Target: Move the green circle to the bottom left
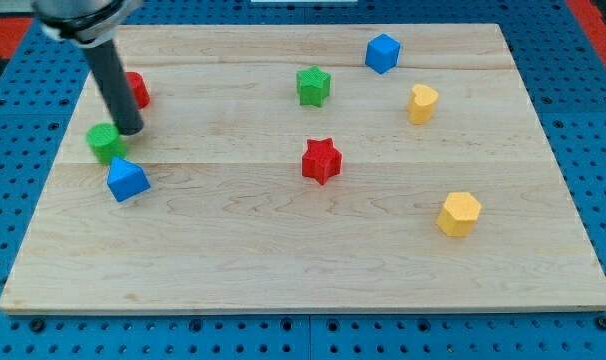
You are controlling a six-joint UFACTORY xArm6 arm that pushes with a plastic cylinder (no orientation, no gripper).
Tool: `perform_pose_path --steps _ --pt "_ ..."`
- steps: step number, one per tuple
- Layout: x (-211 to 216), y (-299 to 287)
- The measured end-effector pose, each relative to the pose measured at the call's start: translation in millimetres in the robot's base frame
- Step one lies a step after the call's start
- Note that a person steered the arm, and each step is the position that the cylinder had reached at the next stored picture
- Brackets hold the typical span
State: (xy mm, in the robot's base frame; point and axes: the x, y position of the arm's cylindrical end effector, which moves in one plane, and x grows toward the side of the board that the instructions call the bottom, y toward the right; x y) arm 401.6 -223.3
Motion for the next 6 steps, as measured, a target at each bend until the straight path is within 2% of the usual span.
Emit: perform_pose_path --steps 2,3,4,6 --pt "30 -17" --pt "-9 -25" --pt "-5 -77" --pt "68 -43"
